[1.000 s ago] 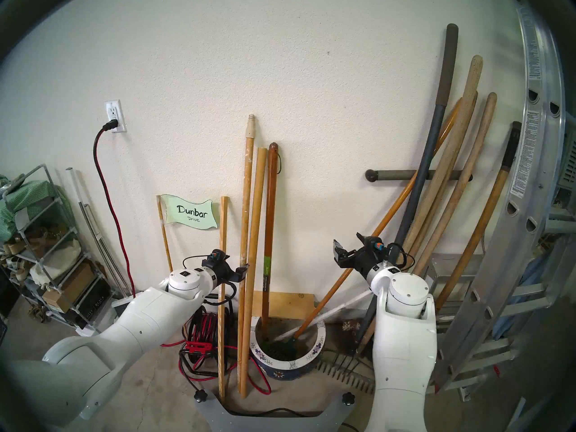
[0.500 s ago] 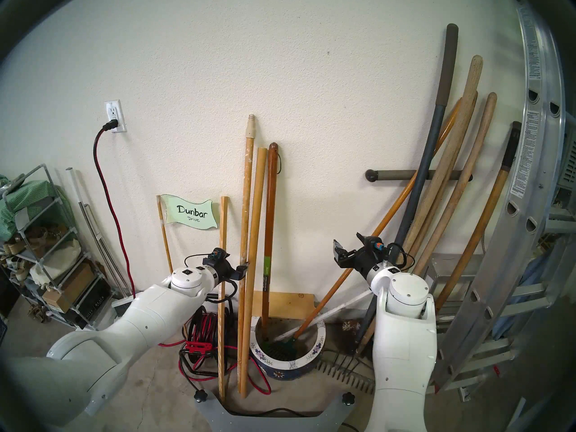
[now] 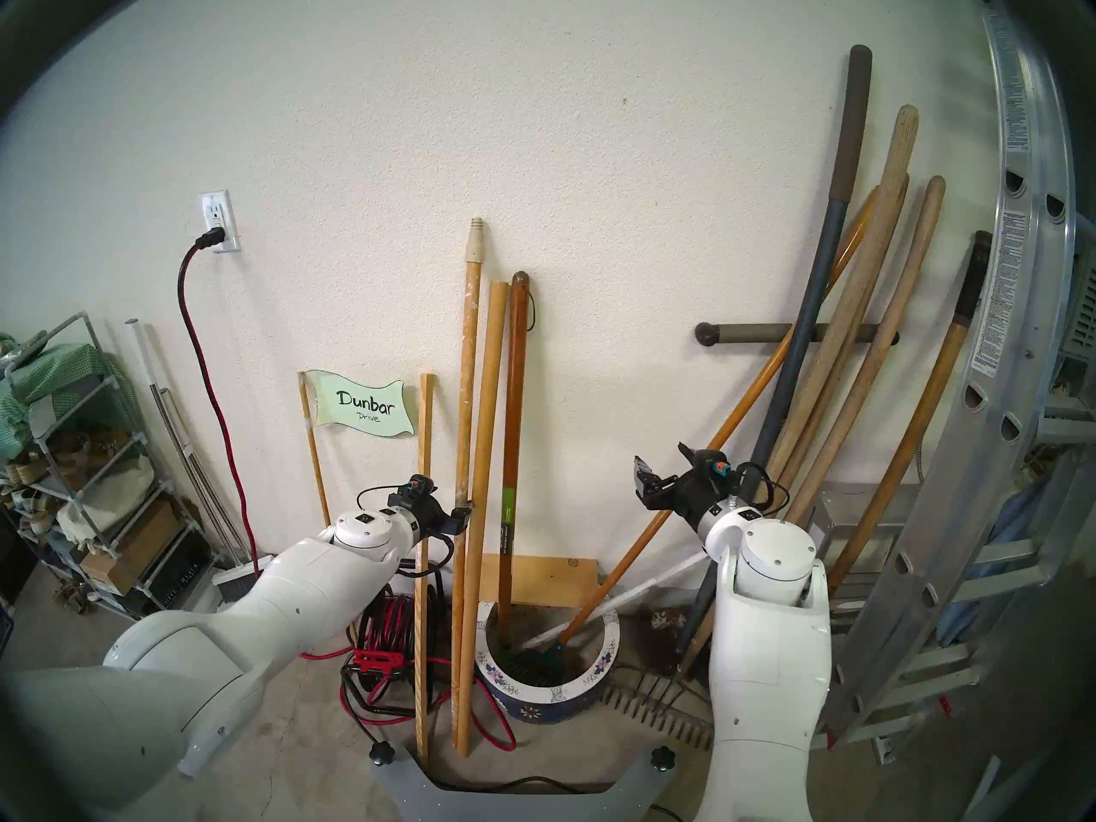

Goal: Put wooden sticks into the pot

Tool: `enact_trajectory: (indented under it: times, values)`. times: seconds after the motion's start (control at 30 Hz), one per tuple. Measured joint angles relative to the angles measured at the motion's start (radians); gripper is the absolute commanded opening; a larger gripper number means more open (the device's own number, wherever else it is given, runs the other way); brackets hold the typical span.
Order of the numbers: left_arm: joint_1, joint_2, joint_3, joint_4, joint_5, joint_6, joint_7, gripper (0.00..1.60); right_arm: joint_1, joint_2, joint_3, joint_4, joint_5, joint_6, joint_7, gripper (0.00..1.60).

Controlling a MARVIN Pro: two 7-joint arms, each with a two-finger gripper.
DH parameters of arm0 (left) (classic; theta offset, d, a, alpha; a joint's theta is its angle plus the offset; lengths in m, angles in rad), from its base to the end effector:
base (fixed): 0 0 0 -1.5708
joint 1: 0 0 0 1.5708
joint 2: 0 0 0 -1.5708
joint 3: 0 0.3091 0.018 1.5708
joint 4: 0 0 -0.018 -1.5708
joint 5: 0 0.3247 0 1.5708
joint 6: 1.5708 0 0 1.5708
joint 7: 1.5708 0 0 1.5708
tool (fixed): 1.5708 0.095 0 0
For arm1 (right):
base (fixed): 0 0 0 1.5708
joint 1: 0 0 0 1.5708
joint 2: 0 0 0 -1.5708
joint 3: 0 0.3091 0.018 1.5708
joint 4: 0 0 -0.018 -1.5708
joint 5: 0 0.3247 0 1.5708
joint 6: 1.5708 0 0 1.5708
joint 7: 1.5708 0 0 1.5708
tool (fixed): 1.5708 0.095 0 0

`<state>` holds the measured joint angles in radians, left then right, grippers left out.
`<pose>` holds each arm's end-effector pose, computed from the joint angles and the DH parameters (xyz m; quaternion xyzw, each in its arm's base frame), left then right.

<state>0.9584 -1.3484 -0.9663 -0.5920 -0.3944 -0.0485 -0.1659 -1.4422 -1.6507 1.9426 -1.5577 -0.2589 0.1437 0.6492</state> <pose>0.5483 -0.0003 -0.4425 0.8274 -0.1767 0.5291 0.0651 0.4510 -0.0735 -0.3092 -0.7429 -0.1235 -0.6551 0.0617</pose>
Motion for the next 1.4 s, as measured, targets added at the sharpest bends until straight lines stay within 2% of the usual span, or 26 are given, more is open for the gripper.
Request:
enact_trajectory:
  times: [0.03,0.07,0.1,0.13,0.2,0.23,0.27,0.33,0.4,0.63,0.77,1.17,1.4]
  values:
    - [-0.005,-0.004,0.0,0.012,0.0,-0.004,-0.003,1.29,0.0,0.0,0.0,0.0,0.0,0.0,0.0,1.6]
    - [-0.008,-0.007,0.0,0.018,0.001,-0.006,-0.005,1.29,0.0,0.0,0.0,0.0,0.0,0.0,0.0,1.6]
    - [-0.01,-0.009,0.0,0.023,0.001,-0.008,-0.007,1.17,0.0,0.0,0.0,0.0,0.0,0.0,0.0,1.6]
    - [-0.016,-0.015,0.0,0.038,0.001,-0.014,-0.011,1.16,0.0,0.0,0.0,0.0,0.0,0.0,0.0,1.6]
    - [-0.025,-0.026,0.001,0.061,0.002,-0.023,-0.018,0.65,0.0,0.0,0.0,0.0,0.0,0.0,0.0,1.6]
    - [-0.028,-0.031,0.002,0.068,0.003,-0.026,-0.02,0.56,0.0,0.0,0.0,0.0,0.0,0.0,0.0,1.6]
    - [-0.033,-0.037,0.003,0.079,0.003,-0.03,-0.024,0.39,0.0,0.0,0.0,0.0,0.0,0.0,0.0,1.6]
    - [-0.042,-0.05,0.004,0.104,0.004,-0.039,-0.031,0.24,0.0,0.0,0.0,0.0,0.0,0.0,0.0,1.6]
    - [-0.05,-0.056,0.004,0.121,0.004,-0.047,-0.036,0.01,0.0,0.0,0.0,0.0,0.0,0.0,0.0,1.6]
    - [-0.078,-0.074,0.004,0.186,0.007,-0.081,-0.057,0.0,0.0,0.0,0.0,0.0,0.0,0.0,0.0,1.6]
    - [-0.072,-0.069,0.008,0.175,0.015,-0.088,-0.059,0.0,0.0,0.0,0.0,0.0,0.0,0.0,0.0,1.6]
    - [0.029,-0.007,0.026,-0.003,0.054,-0.118,-0.015,0.0,0.0,0.0,0.0,0.0,0.0,0.0,0.0,1.6]
    - [0.104,0.04,0.014,-0.115,0.065,-0.135,0.029,0.0,0.0,0.0,0.0,0.0,0.0,0.0,0.0,1.6]
